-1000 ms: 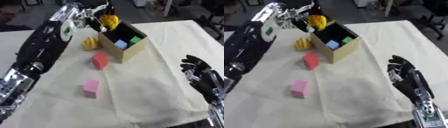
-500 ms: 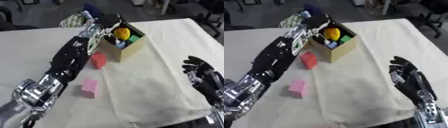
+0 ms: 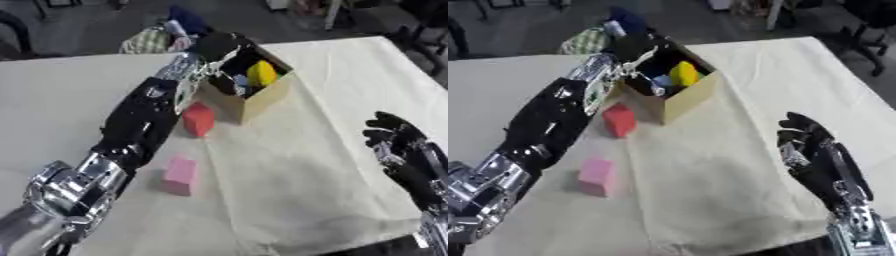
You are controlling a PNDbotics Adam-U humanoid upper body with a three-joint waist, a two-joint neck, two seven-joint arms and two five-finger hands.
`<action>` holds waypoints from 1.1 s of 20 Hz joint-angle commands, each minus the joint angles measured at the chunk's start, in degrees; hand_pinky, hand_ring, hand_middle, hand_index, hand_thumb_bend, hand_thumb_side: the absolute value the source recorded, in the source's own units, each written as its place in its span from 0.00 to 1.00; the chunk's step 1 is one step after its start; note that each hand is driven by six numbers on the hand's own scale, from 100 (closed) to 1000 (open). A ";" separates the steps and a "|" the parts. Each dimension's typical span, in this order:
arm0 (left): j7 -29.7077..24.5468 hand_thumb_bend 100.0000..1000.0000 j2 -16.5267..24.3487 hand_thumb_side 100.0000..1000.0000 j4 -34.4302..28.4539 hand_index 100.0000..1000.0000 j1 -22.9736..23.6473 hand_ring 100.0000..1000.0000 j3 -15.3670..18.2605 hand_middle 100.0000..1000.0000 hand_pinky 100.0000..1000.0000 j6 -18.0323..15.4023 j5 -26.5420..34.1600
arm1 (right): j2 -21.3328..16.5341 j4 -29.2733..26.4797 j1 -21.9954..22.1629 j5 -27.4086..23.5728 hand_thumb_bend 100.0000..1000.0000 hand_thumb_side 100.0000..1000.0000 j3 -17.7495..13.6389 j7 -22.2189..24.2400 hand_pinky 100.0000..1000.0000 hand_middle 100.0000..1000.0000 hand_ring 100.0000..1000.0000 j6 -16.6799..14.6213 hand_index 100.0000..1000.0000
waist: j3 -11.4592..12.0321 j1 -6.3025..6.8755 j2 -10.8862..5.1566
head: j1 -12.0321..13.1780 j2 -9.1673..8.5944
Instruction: Pick up objects on the table and place them in the box.
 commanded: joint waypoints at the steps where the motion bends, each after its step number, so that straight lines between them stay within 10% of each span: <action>1: -2.11 0.42 3.32 0.16 -3.77 0.82 -2.05 0.60 0.05 0.64 0.65 -1.44 1.85 | -0.31 -0.43 -0.75 -0.14 0.00 0.36 -0.52 -0.20 0.75 0.75 0.76 -0.09 0.87 | 0.38 -0.26 -0.45 | -0.36 -0.16; 13: -33.70 0.53 17.13 0.16 -14.18 0.86 0.71 0.71 -6.99 0.75 0.75 -12.59 17.57 | -1.08 -0.33 -0.12 0.39 0.00 0.37 -1.20 -0.75 0.75 0.75 0.76 -0.24 0.87 | 2.61 0.64 -1.53 | -2.02 -0.16; 22: -40.75 0.54 17.57 0.06 -13.97 0.86 3.22 0.75 -10.62 0.78 0.78 -16.27 18.87 | -1.05 -0.34 -0.21 0.39 0.00 0.37 -1.31 -0.84 0.75 0.75 0.76 -0.27 0.87 | 2.23 0.60 -1.38 | -1.94 -0.16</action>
